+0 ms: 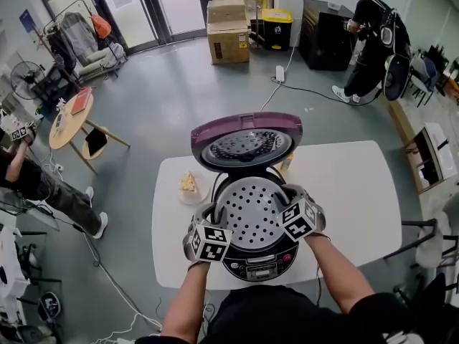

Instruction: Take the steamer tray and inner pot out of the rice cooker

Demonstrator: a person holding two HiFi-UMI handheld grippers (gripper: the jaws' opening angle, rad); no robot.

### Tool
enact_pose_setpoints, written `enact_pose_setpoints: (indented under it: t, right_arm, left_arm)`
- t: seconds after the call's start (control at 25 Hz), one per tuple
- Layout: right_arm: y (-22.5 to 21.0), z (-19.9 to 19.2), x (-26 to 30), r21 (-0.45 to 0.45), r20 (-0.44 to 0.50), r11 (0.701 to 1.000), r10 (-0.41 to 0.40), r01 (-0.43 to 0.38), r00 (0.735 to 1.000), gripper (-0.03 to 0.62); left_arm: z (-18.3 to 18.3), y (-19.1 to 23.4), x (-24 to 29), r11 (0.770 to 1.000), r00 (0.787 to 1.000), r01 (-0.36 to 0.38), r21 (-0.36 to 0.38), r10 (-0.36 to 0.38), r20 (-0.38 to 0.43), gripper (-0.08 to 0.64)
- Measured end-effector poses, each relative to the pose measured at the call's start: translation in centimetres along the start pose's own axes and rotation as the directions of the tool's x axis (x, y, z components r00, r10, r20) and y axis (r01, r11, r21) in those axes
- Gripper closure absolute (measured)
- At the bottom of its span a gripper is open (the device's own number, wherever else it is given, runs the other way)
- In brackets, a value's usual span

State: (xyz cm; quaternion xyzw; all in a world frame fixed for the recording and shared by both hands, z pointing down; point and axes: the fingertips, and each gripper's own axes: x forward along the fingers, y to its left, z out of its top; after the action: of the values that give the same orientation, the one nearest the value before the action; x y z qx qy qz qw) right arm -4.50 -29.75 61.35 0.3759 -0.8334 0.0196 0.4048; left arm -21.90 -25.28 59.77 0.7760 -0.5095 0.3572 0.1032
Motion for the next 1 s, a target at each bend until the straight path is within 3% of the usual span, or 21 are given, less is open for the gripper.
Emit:
enact_pose_setpoints:
  t: [0.4, 1.0]
  right_arm:
    - [-0.3, 0.5, -0.4, -0.028, 0.028, 0.999, -0.038, 0.039, 0.999, 0.502]
    - [-1.7, 4.0, -4.2, -0.035, 0.151, 0.991, -0.124, 0.131, 0.981, 0.517]
  left_arm:
    - [0.3, 0.1, -0.2, 0.999, 1.000, -0.017, 0.035, 0.017, 0.007, 0.465]
    - [3.8, 1.1, -3.0, 0.994, 0.993, -0.078, 0.073, 0.071, 0.095, 0.479]
